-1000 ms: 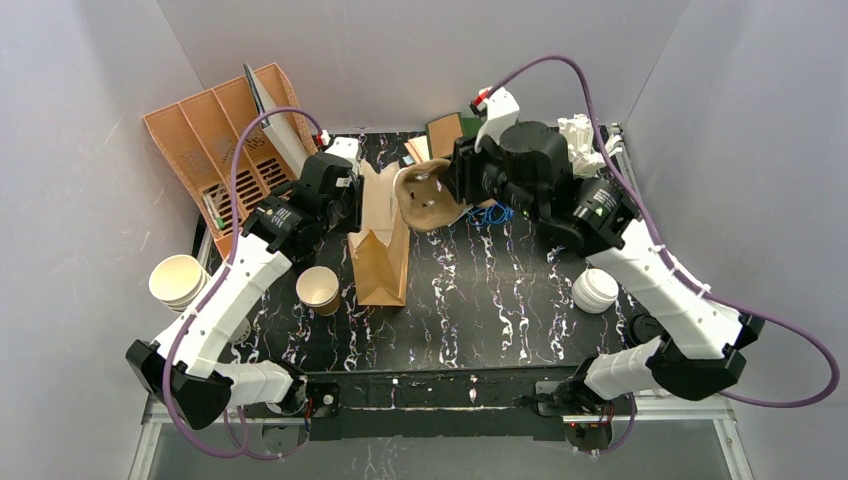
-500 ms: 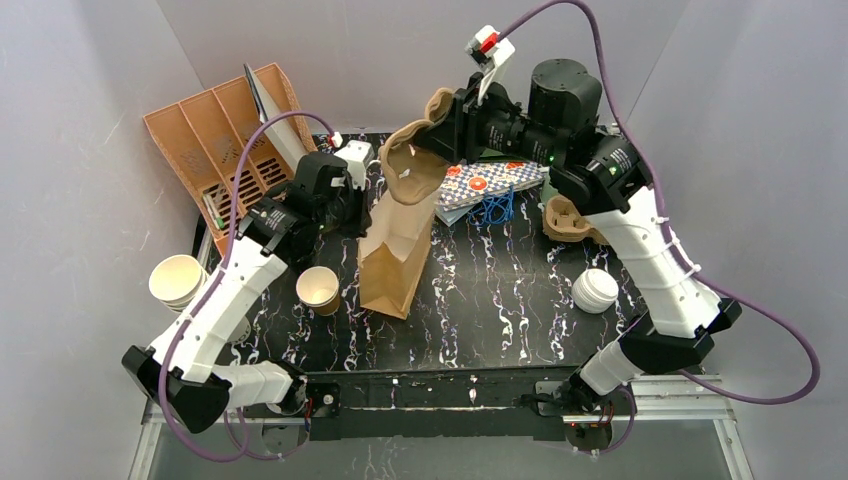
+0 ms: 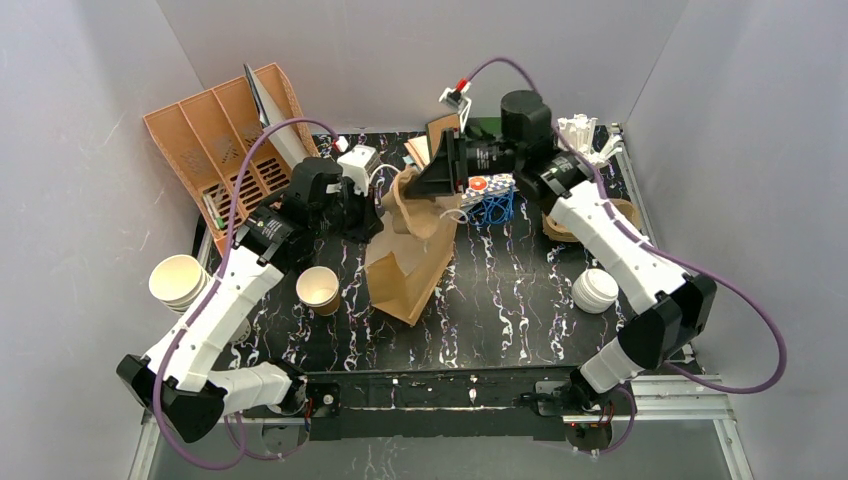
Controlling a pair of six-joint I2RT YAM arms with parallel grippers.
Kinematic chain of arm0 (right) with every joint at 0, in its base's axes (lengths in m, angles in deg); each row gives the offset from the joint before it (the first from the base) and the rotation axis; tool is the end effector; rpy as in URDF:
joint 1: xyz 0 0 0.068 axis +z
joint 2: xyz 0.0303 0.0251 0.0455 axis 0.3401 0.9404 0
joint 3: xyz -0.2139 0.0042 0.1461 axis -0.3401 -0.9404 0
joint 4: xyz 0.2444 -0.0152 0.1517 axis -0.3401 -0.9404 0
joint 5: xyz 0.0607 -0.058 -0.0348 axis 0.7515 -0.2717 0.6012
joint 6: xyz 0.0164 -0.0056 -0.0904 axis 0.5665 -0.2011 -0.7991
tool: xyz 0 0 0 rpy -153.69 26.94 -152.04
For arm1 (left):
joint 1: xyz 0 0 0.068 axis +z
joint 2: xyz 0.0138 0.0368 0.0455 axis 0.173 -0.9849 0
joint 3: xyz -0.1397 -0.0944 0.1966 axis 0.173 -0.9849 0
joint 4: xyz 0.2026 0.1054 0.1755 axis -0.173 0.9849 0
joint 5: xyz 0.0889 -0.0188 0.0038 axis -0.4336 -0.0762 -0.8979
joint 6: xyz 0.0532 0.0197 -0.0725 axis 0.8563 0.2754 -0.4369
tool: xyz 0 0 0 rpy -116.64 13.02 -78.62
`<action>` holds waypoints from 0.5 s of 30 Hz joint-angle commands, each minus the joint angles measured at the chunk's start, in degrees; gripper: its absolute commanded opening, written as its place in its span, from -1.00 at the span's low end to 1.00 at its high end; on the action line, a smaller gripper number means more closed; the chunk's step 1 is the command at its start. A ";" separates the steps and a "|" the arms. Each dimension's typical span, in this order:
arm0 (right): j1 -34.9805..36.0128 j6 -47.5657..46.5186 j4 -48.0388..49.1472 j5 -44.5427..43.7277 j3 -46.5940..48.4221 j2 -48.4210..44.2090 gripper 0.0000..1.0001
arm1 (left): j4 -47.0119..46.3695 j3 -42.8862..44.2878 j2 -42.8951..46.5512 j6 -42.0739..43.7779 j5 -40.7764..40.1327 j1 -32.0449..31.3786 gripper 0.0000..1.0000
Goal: Pack the takeout coffee
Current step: Place the cup tray in the takeout bag.
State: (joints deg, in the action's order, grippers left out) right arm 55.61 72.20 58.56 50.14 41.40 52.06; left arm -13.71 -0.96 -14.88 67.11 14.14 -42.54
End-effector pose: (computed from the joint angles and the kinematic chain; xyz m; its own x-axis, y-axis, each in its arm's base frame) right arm 0.2842 0.2828 0.4573 -0.5726 -0.0090 -0.8198 -0.8171 0.0873 0.5698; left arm 0.2612 -0.1791 0.3786 -0.5187 0.0898 -0.8502 0.5306 0.8136 -0.2378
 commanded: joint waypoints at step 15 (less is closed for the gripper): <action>-0.83 12.19 6.60 9.58 -7.64 1.88 -0.39 | -3.04 -1.12 0.82 -1.70 -3.08 0.32 -1.00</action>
State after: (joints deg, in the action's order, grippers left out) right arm 55.43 87.15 69.94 59.56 32.79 53.74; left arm -16.31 -2.62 -14.91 66.22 13.66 -42.54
